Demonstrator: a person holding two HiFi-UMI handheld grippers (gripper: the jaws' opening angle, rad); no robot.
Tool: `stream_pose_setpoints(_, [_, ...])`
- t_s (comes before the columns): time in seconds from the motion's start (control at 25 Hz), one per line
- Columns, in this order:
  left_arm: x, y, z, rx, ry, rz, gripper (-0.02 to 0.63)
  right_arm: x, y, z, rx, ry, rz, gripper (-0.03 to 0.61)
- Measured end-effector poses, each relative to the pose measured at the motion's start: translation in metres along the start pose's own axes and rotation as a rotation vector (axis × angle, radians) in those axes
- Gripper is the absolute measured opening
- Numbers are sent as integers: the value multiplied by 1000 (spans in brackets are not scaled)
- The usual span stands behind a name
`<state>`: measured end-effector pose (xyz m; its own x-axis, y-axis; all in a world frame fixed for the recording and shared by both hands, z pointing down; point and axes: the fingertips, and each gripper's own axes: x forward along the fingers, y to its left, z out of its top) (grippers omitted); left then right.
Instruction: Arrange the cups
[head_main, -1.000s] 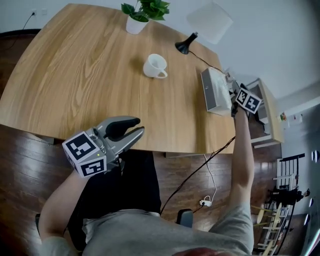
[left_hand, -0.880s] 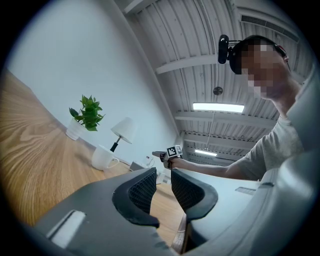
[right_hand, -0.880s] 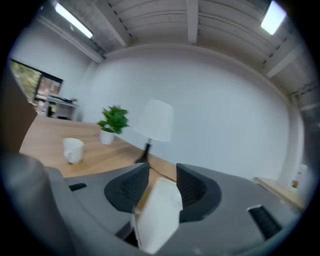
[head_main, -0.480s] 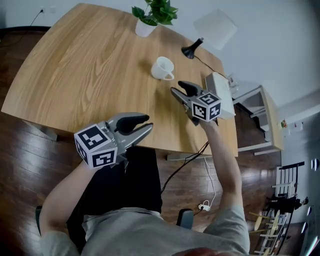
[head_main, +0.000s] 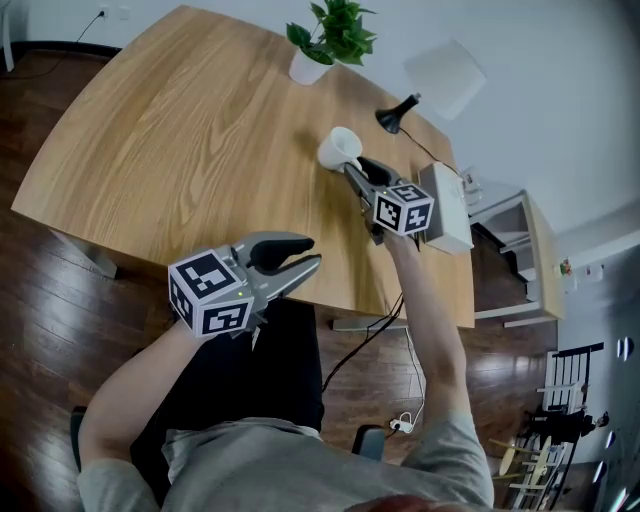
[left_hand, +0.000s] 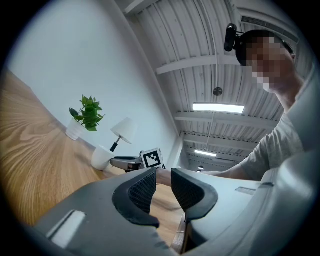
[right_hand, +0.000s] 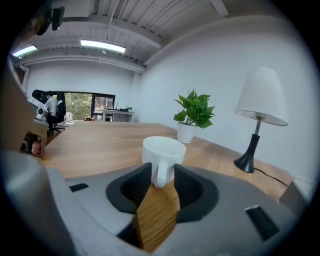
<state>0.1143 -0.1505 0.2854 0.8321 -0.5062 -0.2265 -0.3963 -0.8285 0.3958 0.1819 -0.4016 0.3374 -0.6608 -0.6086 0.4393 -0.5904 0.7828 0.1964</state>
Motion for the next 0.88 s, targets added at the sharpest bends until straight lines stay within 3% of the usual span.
stream_pose_setpoints(0.16, [0,0,1,-5,-1,3,89,1,-2,-2,-32,27,-14,86])
stream_pose_setpoints(0.32, [-1,1,0,-5,-2,5,89,-8,0,-4,18,22,-21,71])
stream_pose_setpoints(0.64, [-3,2,1,-2,-5,2,89,-65,5,-13,220,-89,7,69])
stream_pose_setpoints(0.88, [-5,2,4,-8,4,-13,89,-143,-33,-20,284,-169,-93,69])
